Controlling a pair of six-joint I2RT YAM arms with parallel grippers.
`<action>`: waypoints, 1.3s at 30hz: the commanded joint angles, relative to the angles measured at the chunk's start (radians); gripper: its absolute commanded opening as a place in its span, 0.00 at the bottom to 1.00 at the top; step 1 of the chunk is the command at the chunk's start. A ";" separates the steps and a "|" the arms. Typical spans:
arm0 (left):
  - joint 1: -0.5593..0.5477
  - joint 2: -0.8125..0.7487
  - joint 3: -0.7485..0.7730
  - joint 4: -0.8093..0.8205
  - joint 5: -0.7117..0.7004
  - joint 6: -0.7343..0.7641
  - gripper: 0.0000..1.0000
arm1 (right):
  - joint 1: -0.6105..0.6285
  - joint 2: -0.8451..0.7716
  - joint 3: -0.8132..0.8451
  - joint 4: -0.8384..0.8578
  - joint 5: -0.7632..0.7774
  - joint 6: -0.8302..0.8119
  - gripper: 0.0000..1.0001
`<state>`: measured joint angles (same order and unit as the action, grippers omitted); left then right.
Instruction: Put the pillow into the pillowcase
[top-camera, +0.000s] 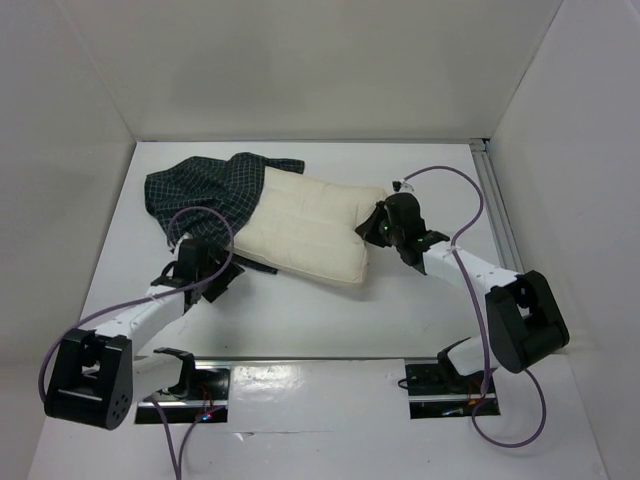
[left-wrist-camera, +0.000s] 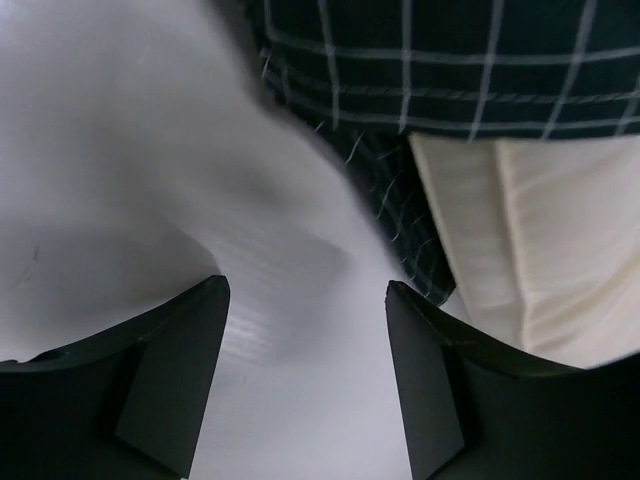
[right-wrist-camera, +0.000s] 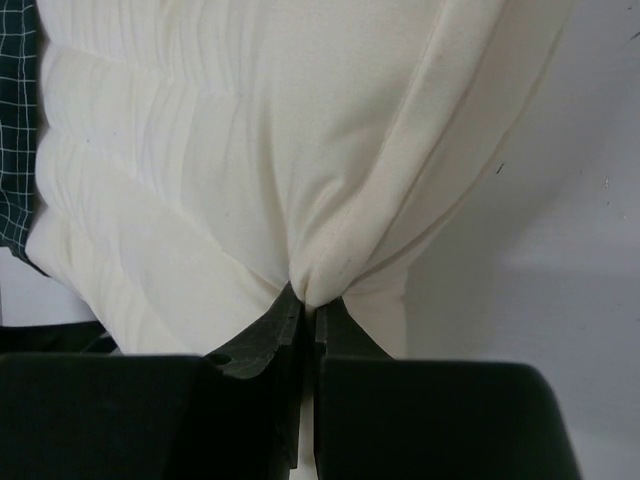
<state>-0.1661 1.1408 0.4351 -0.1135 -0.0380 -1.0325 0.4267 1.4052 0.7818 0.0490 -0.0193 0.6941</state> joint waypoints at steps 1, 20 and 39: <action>0.037 -0.007 -0.054 0.285 0.027 -0.074 0.76 | 0.007 -0.005 0.065 0.071 -0.048 -0.005 0.00; 0.037 0.203 -0.004 0.410 0.056 -0.094 0.00 | 0.007 -0.025 0.083 0.052 -0.048 0.019 0.00; -0.239 0.459 0.786 0.287 0.490 0.092 0.00 | -0.014 0.089 0.337 0.210 0.015 0.105 0.00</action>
<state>-0.3676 1.6035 1.0554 0.0360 0.2184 -0.9737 0.3851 1.6123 1.1122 0.1730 0.0872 0.7437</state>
